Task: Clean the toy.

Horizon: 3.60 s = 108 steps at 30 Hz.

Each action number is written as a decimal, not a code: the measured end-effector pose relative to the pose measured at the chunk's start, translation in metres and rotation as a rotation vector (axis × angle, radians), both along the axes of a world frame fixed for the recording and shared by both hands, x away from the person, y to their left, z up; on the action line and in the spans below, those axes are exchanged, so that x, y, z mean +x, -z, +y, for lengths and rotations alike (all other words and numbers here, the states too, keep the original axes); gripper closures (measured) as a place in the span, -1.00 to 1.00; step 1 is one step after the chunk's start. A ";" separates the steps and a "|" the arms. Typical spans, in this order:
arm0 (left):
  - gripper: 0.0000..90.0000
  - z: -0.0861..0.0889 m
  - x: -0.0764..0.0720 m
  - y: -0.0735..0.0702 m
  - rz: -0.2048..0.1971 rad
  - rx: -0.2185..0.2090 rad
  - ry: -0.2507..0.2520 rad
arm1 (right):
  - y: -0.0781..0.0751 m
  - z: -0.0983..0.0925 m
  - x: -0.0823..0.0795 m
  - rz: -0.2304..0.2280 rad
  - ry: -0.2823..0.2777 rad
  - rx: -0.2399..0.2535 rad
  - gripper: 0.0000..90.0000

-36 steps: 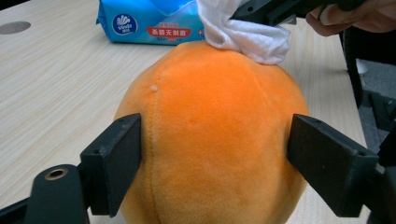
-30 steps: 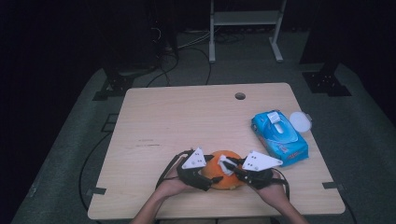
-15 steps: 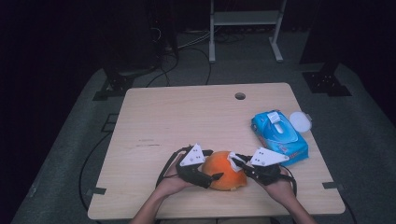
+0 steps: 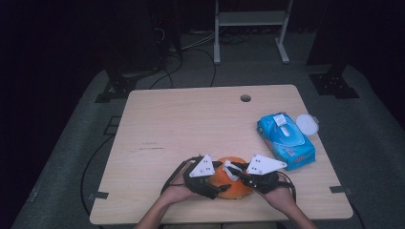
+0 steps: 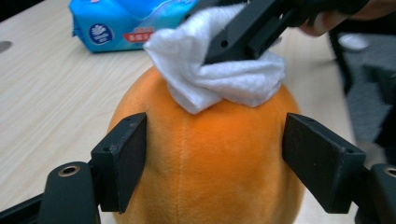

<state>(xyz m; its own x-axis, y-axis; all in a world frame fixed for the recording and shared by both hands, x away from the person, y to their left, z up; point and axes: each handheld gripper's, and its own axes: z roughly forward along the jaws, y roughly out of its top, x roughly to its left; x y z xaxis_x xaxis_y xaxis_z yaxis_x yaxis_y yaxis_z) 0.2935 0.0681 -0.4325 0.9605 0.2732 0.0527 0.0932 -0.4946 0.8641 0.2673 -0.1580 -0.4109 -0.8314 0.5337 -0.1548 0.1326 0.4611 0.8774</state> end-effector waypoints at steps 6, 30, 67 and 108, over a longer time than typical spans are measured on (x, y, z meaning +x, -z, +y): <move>-0.59 0.000 0.006 0.000 0.010 -0.023 -0.030 | 0.002 0.005 -0.004 -0.010 -0.028 -0.013 0.75; -0.44 0.016 0.014 0.006 0.046 -0.003 -0.034 | 0.005 -0.026 0.003 -0.002 0.061 -0.018 0.75; -0.41 0.032 0.028 0.015 0.140 -0.097 -0.059 | 0.021 -0.035 0.011 0.117 0.061 0.025 0.75; -0.32 0.000 0.002 0.003 -0.159 0.028 -0.028 | -0.010 -0.032 0.007 0.025 0.086 0.155 0.75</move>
<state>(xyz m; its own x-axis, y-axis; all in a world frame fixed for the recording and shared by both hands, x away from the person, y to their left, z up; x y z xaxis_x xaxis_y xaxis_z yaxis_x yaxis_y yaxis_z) 0.2958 0.0679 -0.4355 0.9313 0.2964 0.2115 -0.0296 -0.5174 0.8552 0.2742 -0.1895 -0.4012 -0.7843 0.6187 -0.0446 0.1888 0.3066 0.9329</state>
